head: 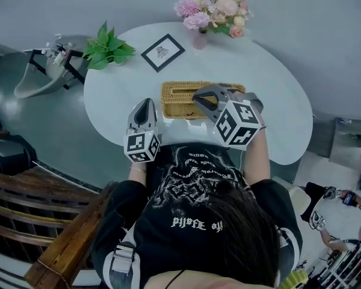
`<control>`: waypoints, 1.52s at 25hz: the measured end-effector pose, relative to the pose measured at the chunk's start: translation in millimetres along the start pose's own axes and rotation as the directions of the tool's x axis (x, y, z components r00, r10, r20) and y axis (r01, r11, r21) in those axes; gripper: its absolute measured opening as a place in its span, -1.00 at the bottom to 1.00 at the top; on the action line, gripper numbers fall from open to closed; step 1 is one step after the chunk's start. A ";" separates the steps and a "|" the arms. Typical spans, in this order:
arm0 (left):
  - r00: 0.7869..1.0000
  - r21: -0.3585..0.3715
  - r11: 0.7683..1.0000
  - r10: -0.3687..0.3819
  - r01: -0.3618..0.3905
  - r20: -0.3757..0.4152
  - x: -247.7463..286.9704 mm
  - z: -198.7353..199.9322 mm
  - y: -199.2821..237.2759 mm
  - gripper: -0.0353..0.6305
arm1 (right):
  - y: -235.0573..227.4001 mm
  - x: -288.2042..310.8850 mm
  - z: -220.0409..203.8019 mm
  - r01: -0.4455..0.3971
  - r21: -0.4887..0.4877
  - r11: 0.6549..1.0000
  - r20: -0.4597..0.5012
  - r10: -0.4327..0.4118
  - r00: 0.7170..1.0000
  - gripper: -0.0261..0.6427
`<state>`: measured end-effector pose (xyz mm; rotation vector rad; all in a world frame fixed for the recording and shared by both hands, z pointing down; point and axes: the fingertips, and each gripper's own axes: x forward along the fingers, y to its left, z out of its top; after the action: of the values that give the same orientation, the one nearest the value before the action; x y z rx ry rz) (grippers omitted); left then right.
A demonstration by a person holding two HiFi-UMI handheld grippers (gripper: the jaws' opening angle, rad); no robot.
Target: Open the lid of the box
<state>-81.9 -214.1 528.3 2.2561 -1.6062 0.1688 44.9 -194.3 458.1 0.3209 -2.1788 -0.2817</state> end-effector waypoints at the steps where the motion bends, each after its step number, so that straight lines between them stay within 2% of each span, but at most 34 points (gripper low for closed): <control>1: 1.000 0.002 1.000 -0.001 0.001 0.001 0.2 0.3 -0.5 -0.82 | -2.3 -0.4 0.6 0.005 -0.005 1.000 0.000 -0.005 1.000 -0.82; 12: 1.000 0.022 1.000 -0.019 0.019 -0.006 2.4 1.1 -5.5 -0.82 | -29.5 -7.7 6.6 0.074 -0.046 0.996 -0.013 -0.075 0.997 -0.82; 28: 1.000 0.036 0.999 -0.015 0.015 -0.012 4.5 1.0 -7.0 -0.82 | -72.6 -4.4 5.7 0.157 -0.161 0.974 -0.054 -0.168 0.984 -0.82; 38: 1.000 0.043 0.999 -0.008 0.008 -0.018 6.3 0.6 -6.5 -0.82 | -89.6 0.9 3.6 0.181 -0.156 0.971 -0.045 -0.190 0.981 -0.82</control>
<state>-73.8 -218.1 528.2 2.2860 -1.5989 0.2225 52.9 -278.6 428.5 0.4420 -2.0569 -0.5329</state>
